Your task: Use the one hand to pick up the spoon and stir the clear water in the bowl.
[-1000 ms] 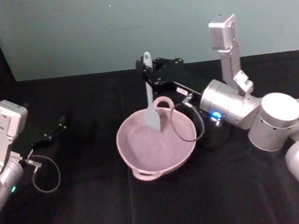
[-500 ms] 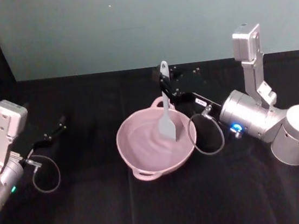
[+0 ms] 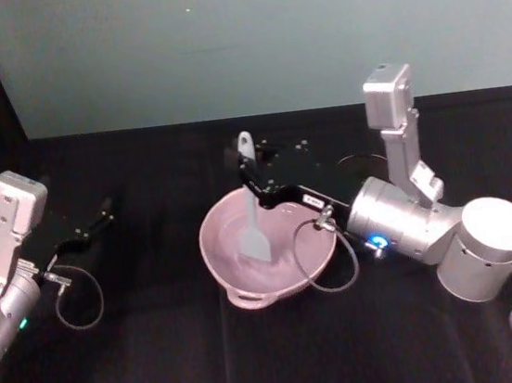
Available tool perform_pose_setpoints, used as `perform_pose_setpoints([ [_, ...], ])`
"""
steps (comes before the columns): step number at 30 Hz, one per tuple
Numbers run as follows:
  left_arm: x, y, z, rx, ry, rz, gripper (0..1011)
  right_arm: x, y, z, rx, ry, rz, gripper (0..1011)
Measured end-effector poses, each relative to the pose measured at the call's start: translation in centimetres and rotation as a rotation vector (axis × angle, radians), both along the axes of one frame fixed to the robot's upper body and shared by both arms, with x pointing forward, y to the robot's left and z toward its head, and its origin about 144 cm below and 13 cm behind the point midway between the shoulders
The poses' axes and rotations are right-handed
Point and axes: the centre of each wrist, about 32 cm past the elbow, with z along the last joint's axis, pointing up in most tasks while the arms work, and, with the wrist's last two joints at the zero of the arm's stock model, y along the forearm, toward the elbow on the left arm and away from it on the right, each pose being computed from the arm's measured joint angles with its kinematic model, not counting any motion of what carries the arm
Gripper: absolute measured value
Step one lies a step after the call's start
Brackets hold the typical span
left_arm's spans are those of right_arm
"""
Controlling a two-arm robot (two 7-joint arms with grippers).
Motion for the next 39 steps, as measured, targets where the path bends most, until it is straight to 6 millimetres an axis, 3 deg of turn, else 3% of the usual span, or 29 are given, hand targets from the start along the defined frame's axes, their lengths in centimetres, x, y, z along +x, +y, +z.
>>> perform_pose_setpoints([
  [9,0.0,0.0,0.0,0.000,0.000,0.000,1011,1.5,2.5,0.2,0.010,0.001,0.028,123],
  [16,0.0,0.0,0.0,0.000,0.000,0.000,1011,2.8,2.8,0.3,0.010,0.010,0.010,123],
  [28,0.0,0.0,0.0,0.000,0.000,0.000,1011,4.6,0.1,0.6,-0.003,0.015,-0.089,123],
  [39,0.0,0.0,0.0,0.000,0.000,0.000,1011,3.2,-2.6,0.6,-0.015,0.007,-0.130,123],
])
